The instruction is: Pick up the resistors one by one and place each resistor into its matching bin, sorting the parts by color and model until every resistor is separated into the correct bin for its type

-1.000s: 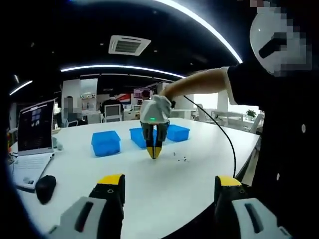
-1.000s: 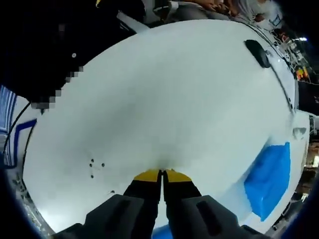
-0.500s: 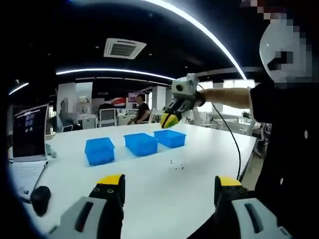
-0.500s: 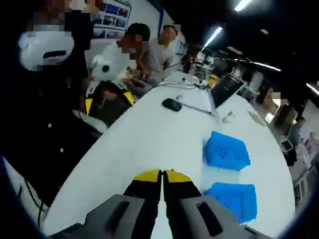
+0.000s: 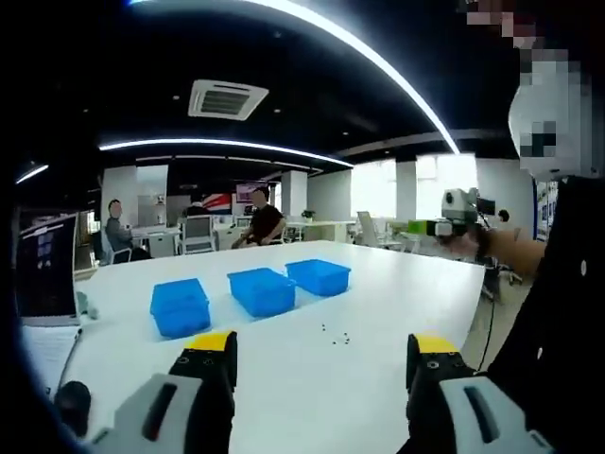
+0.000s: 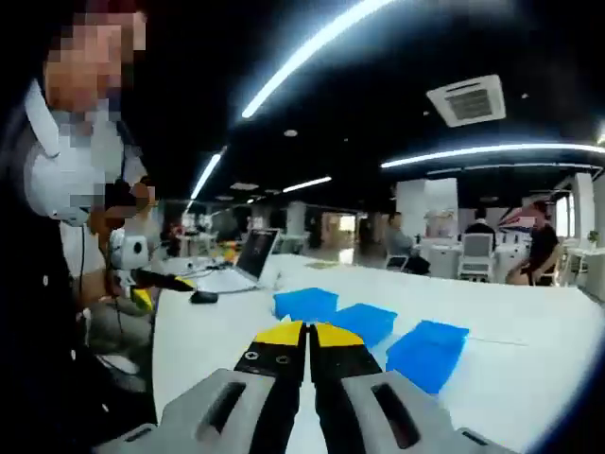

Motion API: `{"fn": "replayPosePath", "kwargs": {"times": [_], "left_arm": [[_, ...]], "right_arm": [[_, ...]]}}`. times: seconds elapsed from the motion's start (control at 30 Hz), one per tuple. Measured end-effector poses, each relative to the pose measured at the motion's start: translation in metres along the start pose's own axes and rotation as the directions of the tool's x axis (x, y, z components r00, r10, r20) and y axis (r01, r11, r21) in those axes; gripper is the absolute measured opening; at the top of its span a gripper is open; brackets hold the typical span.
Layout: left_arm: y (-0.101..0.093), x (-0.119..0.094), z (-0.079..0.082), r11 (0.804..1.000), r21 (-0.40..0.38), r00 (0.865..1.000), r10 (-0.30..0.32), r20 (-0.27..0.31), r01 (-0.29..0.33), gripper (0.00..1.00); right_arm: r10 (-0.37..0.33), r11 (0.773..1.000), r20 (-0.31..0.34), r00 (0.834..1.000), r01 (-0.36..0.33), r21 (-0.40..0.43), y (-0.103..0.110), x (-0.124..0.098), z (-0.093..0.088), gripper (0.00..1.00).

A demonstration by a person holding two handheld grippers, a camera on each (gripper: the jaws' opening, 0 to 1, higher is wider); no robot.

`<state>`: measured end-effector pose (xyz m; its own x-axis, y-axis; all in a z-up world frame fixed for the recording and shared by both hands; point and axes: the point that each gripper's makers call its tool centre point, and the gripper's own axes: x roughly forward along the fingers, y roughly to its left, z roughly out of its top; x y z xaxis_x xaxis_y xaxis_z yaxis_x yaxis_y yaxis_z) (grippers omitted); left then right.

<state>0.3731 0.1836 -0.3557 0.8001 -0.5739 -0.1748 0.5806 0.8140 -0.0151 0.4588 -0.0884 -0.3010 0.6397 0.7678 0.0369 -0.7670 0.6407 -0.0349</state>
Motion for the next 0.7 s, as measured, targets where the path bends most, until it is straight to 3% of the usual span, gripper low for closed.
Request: {"fn": "replayPosePath", "kwargs": {"times": [0.1,0.3,0.57,0.7], "left_arm": [[-0.002,0.000,0.003,1.000,-0.002,1.000,-0.002,0.003,0.002,0.74],[-0.003,-0.004,0.005,1.000,0.004,1.000,0.005,0.001,-0.005,0.74],[-0.001,-0.015,0.004,0.999,-0.001,0.999,0.036,0.011,-0.036,0.74],[-0.002,-0.018,0.004,0.999,-0.001,0.999,0.044,0.018,-0.044,0.73]], "right_arm": [[-0.078,0.997,0.023,0.997,0.078,-0.013,0.010,-0.014,-0.006,0.05],[-0.115,0.993,0.077,0.990,0.115,0.009,0.009,-0.008,0.010,0.05],[-0.110,0.994,0.094,0.990,0.108,0.025,-0.043,0.041,0.038,0.05],[-0.113,0.993,0.071,0.991,0.109,0.046,-0.069,0.075,0.038,0.05]]}}
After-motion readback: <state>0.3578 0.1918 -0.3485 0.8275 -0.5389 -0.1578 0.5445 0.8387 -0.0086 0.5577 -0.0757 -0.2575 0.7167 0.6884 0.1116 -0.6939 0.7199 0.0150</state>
